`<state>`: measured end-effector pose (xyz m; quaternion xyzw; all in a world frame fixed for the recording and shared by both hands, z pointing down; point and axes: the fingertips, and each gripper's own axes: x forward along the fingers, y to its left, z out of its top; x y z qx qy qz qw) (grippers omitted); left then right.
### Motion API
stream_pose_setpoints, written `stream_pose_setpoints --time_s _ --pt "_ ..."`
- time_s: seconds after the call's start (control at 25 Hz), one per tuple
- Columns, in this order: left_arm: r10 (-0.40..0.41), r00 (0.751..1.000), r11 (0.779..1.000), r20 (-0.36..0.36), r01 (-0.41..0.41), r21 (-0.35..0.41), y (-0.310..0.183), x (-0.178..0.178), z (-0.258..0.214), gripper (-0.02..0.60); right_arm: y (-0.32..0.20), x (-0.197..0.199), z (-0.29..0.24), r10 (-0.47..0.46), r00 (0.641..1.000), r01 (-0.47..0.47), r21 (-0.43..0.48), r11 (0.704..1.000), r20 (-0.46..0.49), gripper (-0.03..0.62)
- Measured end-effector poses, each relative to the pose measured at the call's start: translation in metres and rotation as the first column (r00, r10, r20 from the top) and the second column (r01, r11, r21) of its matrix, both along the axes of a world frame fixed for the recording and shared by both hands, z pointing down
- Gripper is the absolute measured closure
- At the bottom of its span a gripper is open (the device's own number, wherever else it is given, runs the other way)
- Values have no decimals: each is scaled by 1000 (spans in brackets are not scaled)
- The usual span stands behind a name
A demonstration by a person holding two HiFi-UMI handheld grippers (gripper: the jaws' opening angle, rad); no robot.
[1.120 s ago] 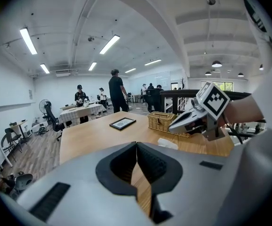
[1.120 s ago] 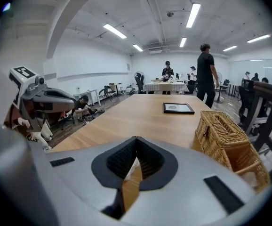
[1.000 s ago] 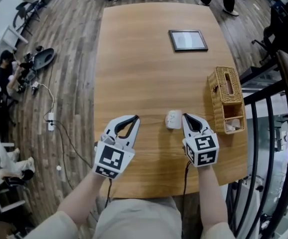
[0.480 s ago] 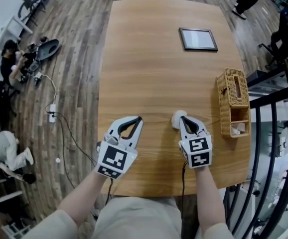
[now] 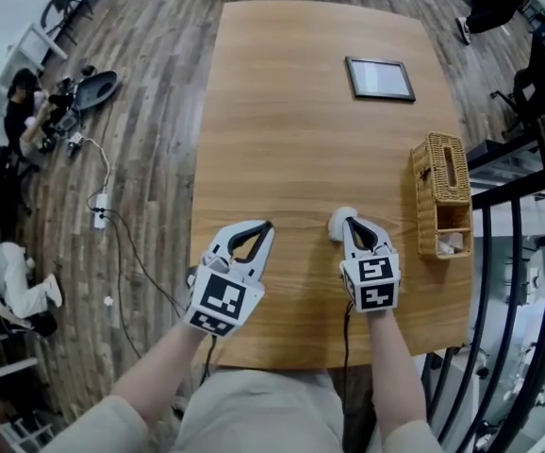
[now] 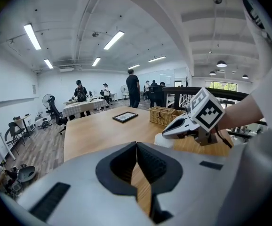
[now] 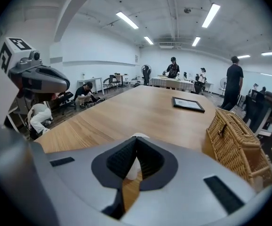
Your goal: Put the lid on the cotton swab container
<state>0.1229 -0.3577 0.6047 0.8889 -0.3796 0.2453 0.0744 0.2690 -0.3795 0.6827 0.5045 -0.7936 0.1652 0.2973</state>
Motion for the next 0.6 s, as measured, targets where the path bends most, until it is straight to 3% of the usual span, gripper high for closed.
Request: stream_pose_setpoints --time_s 0.44,0.6 --pt "17 999 996 -33 -14 83 21 -7 -71 558 34 -13 -113 2 995 -13 117 993 96 568" --pt "17 995 991 -95 -4 134 32 -12 -117 558 58 -17 -167 8 992 -31 184 982 126 568"
